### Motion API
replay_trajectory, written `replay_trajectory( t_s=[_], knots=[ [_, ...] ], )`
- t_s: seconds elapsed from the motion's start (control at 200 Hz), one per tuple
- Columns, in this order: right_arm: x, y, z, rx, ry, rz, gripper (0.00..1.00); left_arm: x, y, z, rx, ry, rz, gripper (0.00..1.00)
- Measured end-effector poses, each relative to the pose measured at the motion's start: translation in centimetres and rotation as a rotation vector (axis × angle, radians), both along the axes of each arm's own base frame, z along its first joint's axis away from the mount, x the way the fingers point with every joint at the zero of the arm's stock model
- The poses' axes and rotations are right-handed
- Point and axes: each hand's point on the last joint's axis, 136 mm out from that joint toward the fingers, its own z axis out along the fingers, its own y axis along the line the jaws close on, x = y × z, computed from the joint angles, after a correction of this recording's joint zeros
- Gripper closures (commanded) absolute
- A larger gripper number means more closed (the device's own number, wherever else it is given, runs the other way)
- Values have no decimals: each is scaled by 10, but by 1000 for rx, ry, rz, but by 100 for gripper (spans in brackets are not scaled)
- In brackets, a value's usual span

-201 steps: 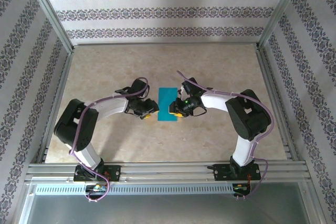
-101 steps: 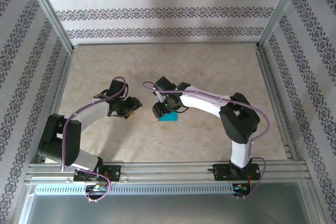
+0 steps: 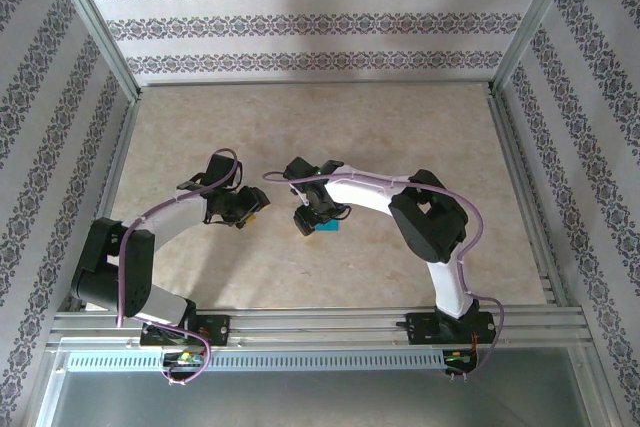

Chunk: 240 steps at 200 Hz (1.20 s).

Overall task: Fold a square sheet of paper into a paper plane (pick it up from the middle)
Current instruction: Third fold the triangle at the center of the table.

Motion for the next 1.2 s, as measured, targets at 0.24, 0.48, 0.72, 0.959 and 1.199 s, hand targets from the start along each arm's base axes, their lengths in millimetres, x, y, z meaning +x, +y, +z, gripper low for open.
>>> replay_trajectory(
  t_s=[0.24, 0.48, 0.72, 0.959, 1.199],
  knots=[
    [1, 0, -1, -7, 5, -4, 38, 0, -6, 4, -36, -5, -18, 51],
    [6, -6, -3, 55, 32, -35, 43, 8, -21, 10, -103, -41, -50, 52],
    [11, -12, -1, 254, 135, -94, 47, 16, -50, 1, -205, -36, -92, 53],
    [11, -12, 2, 381, 203, -101, 48, 21, -83, -18, -299, -1, -139, 50],
    [11, -12, 3, 419, 219, -89, 47, 42, -104, -12, -378, -52, -159, 45]
  ],
)
